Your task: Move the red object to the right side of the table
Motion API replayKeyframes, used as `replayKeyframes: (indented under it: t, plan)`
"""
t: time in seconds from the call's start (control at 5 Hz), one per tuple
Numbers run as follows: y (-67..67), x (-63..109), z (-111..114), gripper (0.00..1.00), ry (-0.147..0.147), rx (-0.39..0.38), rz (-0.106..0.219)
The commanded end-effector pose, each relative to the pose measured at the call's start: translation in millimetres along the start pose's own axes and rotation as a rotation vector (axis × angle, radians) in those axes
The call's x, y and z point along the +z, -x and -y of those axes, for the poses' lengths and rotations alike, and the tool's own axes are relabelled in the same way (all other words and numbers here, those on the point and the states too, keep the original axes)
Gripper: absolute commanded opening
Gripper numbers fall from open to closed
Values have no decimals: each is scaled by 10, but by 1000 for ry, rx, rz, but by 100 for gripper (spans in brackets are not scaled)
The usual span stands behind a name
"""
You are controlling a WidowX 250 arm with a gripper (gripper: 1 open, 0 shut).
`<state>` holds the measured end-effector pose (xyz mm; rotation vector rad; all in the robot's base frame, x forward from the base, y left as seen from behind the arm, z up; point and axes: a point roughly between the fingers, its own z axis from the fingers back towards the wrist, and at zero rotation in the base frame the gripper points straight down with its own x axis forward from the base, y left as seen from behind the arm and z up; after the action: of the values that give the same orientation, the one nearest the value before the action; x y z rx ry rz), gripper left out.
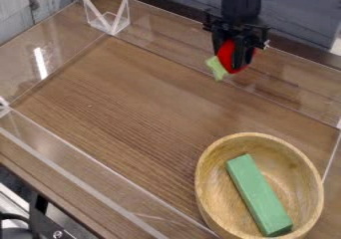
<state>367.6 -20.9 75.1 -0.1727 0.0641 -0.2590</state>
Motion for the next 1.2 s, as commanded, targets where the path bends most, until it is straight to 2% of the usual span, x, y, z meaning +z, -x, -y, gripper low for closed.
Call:
replayKeyframes:
  t: [0.0, 0.2, 0.4, 0.6, 1.0]
  plan:
    - [-100, 32, 94, 0, -18, 6, 49]
    - [-92, -142, 156, 0, -15, 35, 39]
    - [-109, -267, 159, 0, -16, 14, 31]
    - [-92, -286, 122, 0, -22, -2, 39]
    - [-70, -63, 22, 0, -38, -26, 75]
